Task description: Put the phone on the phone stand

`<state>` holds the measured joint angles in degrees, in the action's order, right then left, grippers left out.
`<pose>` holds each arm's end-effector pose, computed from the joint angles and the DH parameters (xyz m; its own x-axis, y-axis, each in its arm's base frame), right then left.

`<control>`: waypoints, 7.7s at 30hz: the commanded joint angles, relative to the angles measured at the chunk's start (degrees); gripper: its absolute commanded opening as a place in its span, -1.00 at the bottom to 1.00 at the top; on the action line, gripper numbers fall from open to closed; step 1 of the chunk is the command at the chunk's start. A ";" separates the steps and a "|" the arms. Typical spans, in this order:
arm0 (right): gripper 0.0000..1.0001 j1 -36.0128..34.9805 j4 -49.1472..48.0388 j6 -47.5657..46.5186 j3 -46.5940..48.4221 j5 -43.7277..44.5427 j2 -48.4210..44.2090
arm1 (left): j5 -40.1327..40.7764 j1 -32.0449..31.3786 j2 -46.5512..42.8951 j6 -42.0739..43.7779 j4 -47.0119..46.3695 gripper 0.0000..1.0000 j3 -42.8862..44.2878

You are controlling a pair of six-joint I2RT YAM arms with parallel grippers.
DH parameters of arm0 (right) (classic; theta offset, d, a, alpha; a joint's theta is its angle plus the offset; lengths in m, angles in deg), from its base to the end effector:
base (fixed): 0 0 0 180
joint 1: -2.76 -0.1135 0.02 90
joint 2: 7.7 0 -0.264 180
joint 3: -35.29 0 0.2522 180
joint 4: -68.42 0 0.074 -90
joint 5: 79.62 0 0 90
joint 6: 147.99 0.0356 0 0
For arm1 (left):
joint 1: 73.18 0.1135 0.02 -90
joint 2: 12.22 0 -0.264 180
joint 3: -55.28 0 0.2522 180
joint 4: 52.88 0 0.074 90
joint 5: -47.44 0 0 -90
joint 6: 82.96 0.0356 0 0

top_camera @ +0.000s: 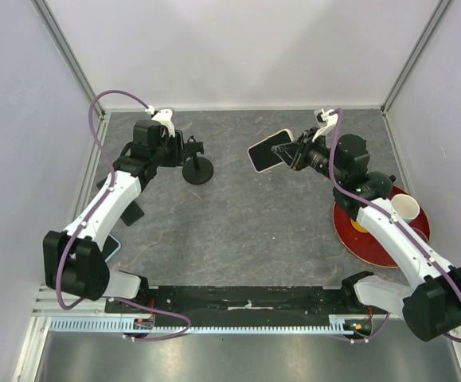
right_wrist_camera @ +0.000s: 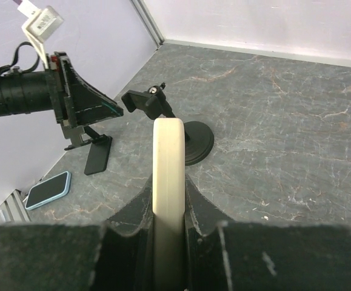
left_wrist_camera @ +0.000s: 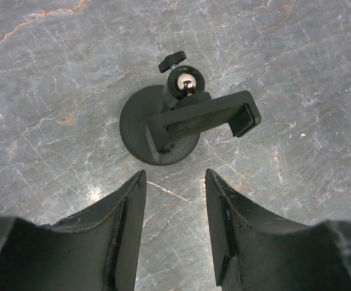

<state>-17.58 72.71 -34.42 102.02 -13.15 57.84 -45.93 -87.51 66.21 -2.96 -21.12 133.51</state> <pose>0.2476 0.1069 0.3533 -0.3234 0.2711 -0.9066 -0.6144 0.6685 0.4191 0.3020 -0.0793 0.3133 -0.5564 -0.0368 -0.8301 0.2019 0.9631 -0.1780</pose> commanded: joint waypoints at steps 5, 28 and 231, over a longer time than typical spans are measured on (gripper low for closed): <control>-1.00 0.21 -7.93 0.25 0.91 -3.19 -1.56 | -3.83 -0.09 3.30 4.64 -5.78 -0.02 1.98; -1.00 0.21 -3.72 -6.16 2.84 -6.97 1.79 | -5.14 -0.09 6.03 7.63 -7.54 -0.95 2.77; -1.00 -15.61 32.15 -17.08 8.82 51.74 12.95 | 26.07 -16.35 -19.61 3.06 -17.01 -0.95 -12.67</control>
<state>-40.16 88.71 -55.64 111.25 3.00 70.95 -42.87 -109.02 58.06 0.72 -33.07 124.39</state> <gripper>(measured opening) 0.209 0.164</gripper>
